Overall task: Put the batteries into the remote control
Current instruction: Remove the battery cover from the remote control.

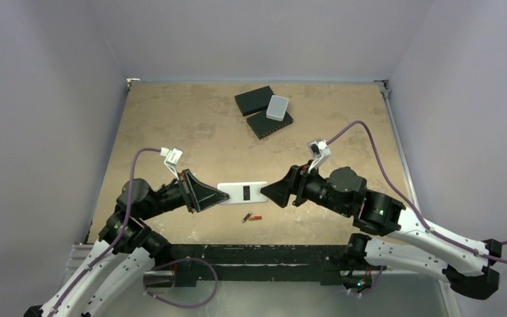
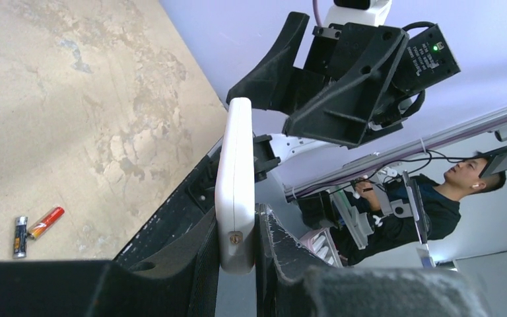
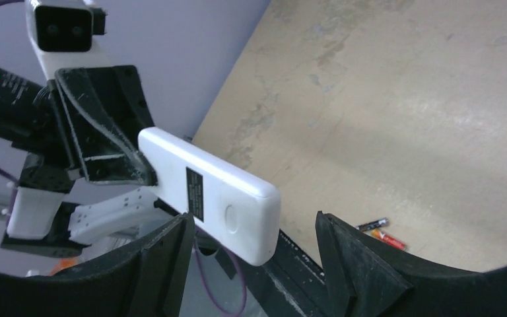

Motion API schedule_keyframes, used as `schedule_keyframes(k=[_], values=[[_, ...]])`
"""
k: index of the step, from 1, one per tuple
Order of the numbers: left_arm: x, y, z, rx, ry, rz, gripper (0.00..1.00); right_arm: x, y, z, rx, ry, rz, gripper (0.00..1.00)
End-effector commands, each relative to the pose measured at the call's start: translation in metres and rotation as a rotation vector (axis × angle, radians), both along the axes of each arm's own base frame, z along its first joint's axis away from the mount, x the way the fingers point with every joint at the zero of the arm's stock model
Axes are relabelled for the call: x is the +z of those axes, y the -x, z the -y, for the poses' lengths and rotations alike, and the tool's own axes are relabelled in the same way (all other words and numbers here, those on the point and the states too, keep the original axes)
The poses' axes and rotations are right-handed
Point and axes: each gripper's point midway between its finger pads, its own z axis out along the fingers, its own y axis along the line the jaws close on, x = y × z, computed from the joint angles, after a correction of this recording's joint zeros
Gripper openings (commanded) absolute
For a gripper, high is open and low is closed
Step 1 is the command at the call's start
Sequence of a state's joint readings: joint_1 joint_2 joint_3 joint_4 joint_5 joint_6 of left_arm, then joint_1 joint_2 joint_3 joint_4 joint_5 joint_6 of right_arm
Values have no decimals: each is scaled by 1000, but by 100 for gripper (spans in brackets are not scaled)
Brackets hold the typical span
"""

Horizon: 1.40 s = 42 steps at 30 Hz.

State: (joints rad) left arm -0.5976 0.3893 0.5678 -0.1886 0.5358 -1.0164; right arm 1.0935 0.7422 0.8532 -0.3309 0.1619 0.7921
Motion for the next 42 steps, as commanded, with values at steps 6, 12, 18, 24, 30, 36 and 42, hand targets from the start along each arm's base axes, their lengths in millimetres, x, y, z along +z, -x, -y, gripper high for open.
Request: schedule_keyframes(k=[6,12,18,24,30,36,42], values=[[23,-1,7,-42,92,70,0,23,20,-11,122,-150,25,72],[31,4,9,-69,133,93,0,25,18,-5,98,-159,29,69],[30,8,10,-92,144,91,0,28,20,-7,107,-175,34,65],[28,9,10,-101,141,88,0,31,20,-8,109,-186,38,58],[26,8,10,-100,135,88,0,30,20,-10,117,-184,33,53],[23,7,11,-97,126,84,0,24,20,-14,122,-174,24,48],[22,6,11,-92,115,84,0,24,19,-15,123,-169,25,37]])
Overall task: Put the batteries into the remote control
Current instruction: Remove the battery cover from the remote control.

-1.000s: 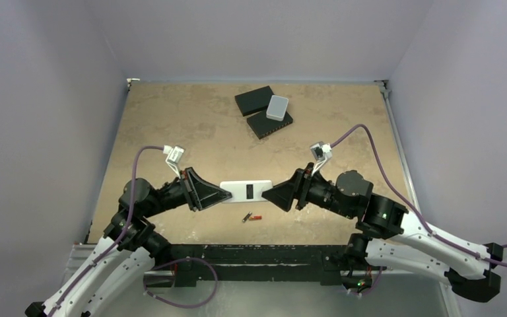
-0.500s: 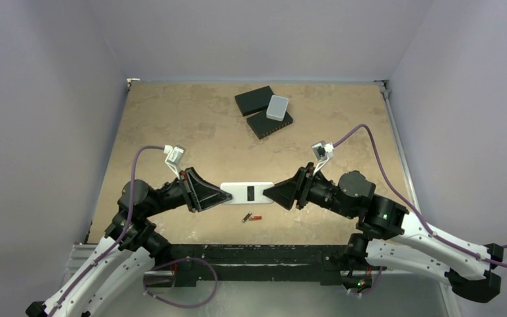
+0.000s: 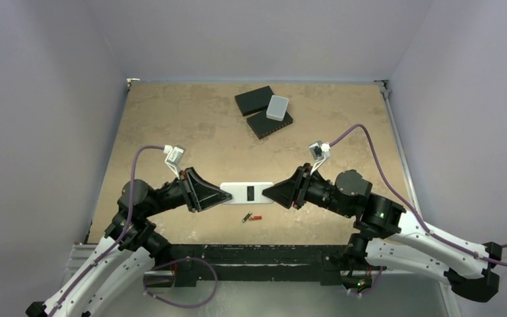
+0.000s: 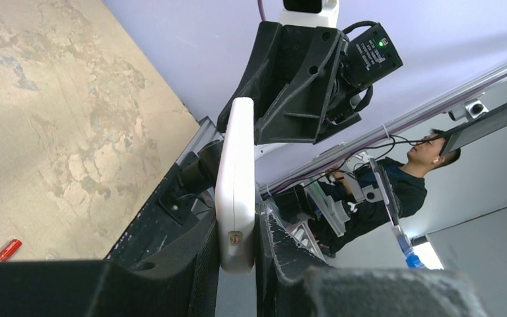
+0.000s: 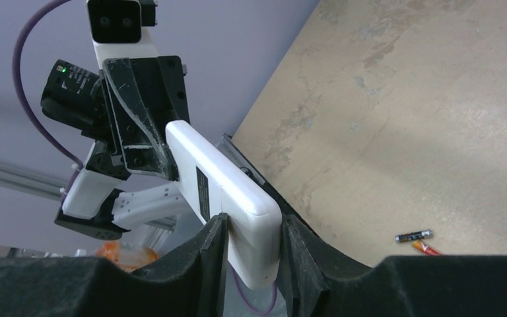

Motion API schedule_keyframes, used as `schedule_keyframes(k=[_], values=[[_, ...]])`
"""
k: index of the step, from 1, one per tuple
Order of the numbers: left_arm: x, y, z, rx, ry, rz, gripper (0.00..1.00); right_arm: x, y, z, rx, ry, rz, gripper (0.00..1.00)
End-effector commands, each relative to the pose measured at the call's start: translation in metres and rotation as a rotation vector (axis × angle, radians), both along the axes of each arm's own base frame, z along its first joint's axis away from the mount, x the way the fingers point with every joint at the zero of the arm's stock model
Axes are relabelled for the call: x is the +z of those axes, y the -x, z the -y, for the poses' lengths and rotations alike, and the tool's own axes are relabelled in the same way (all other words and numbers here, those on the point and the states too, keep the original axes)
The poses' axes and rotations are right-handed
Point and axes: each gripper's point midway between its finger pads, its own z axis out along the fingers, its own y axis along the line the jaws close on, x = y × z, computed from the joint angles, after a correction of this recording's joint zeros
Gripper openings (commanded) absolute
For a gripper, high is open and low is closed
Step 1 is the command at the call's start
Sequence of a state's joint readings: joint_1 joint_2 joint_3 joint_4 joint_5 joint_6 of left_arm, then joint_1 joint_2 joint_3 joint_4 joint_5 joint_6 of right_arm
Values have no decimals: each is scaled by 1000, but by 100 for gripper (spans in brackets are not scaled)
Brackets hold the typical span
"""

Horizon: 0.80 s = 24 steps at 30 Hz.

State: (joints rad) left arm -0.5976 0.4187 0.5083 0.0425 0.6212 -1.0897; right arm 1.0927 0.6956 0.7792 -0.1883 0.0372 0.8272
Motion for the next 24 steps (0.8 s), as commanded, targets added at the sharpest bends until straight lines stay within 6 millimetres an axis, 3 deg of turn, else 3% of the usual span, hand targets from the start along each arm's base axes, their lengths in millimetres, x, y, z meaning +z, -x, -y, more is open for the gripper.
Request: schedule_keyframes(k=[1,9,24], values=[[4,-1,0,2,8,30,0,10,-1,-3,7,-38,19,35],[5,-4,-2,28,-8,35,0,4,-2,1,-10,-20,17,19],[8,-10,-4,65,-18,46,0,-5,-1,21,-56,-17,13,9]])
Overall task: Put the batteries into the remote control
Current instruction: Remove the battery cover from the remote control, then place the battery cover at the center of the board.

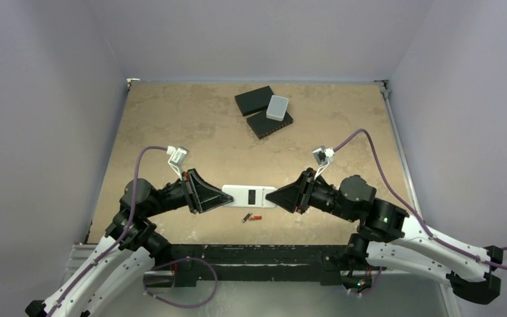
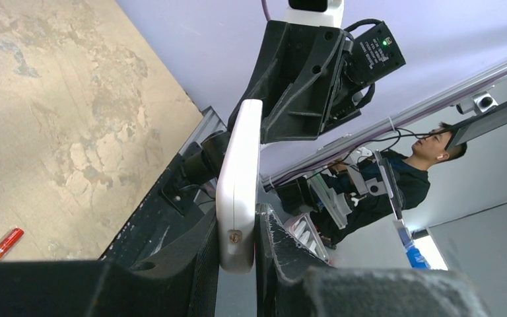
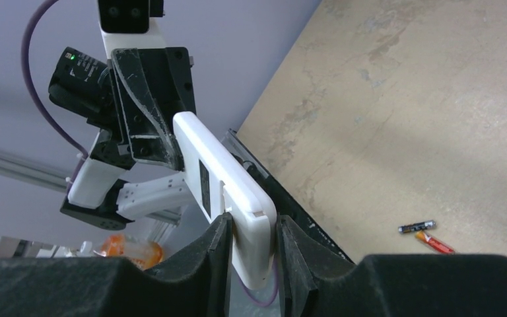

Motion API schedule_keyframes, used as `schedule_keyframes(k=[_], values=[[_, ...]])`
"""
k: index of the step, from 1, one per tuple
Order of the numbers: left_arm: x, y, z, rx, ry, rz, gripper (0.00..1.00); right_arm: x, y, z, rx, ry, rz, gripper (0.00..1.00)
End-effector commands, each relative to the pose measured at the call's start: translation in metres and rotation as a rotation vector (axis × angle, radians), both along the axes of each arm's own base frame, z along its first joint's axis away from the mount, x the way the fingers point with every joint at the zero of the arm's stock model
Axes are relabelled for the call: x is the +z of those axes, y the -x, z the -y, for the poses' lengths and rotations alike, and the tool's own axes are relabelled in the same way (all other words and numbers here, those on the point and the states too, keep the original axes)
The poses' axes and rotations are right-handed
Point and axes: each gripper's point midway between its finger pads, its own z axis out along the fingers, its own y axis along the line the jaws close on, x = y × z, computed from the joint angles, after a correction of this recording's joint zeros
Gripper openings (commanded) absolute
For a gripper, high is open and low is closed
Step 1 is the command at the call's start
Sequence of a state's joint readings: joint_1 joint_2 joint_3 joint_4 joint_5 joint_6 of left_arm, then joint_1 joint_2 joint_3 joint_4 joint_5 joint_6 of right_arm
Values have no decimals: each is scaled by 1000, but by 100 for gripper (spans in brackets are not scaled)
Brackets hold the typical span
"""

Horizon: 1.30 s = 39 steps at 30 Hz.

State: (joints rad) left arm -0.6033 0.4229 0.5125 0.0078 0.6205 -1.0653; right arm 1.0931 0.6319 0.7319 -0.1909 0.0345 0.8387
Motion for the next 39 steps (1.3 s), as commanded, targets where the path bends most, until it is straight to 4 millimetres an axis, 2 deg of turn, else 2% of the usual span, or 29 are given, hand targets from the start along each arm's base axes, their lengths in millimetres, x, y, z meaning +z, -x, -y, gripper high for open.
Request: schedule_keyframes(k=[1,11,23,25,31,39], values=[[14,-11,-5,69,9,51,0,0,-7,12,-61,3,15,9],[13,-16,-5,91,6,45,0,1,-6,25,-92,8,14,0],[8,-22,-3,105,-12,38,0,2,-8,36,-128,16,11,0],[2,-24,-4,115,-37,20,0,1,-10,37,-141,28,11,0],[-3,-30,-10,170,-109,26,0,-13,-23,39,-204,124,-2,0],[-12,-35,-22,235,-209,27,0,-41,-47,26,-251,289,14,0]])
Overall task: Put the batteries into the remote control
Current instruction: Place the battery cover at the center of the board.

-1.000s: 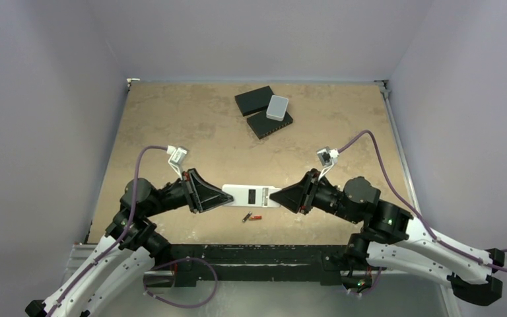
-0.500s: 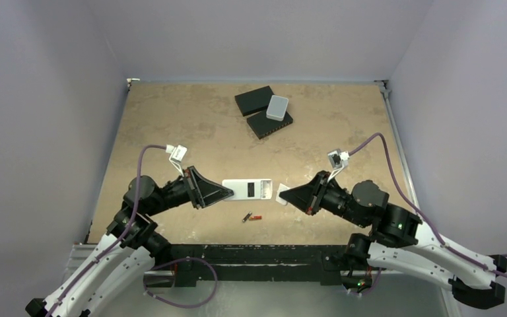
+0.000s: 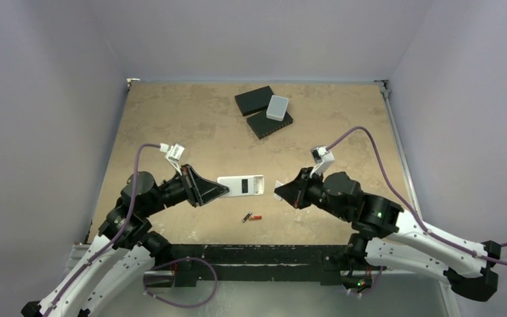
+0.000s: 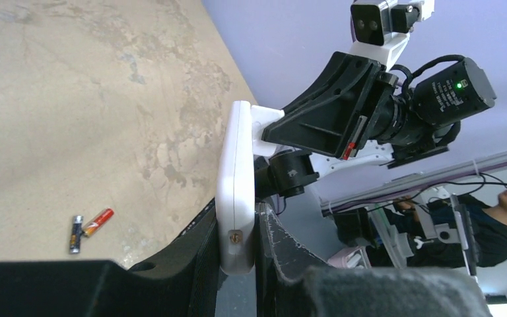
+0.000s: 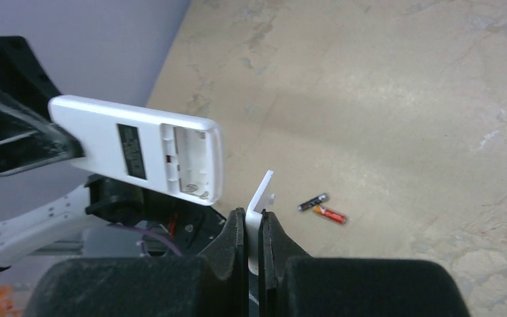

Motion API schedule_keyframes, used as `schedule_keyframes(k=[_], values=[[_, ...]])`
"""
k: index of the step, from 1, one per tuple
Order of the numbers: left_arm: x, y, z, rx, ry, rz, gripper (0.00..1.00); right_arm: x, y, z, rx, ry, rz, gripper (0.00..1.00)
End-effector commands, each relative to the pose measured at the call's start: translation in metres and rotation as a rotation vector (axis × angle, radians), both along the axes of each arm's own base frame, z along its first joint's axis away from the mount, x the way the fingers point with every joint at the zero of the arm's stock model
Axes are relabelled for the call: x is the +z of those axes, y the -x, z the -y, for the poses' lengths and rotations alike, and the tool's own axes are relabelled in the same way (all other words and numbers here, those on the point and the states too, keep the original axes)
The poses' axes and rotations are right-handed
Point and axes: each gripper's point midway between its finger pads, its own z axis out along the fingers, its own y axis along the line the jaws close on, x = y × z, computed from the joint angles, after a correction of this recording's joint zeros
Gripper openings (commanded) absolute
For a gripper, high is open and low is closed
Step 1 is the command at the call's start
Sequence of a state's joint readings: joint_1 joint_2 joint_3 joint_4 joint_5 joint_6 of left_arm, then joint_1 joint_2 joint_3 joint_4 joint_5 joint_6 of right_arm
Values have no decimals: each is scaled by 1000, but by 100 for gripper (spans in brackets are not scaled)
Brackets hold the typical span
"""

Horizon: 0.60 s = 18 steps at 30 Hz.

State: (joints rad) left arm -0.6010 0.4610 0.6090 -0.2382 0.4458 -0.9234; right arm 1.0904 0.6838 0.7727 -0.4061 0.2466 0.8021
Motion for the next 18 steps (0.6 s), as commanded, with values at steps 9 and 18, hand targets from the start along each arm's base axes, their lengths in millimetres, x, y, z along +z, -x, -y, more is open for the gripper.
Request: schedule_keyframes(k=[9,18], values=[[2,-2,-17,66,-105,52,0,-33,-48,-20,28,85,-19,0],[-4,2,-20,59,-131,52,0,-70,-81,-27,98,46,-118,0]])
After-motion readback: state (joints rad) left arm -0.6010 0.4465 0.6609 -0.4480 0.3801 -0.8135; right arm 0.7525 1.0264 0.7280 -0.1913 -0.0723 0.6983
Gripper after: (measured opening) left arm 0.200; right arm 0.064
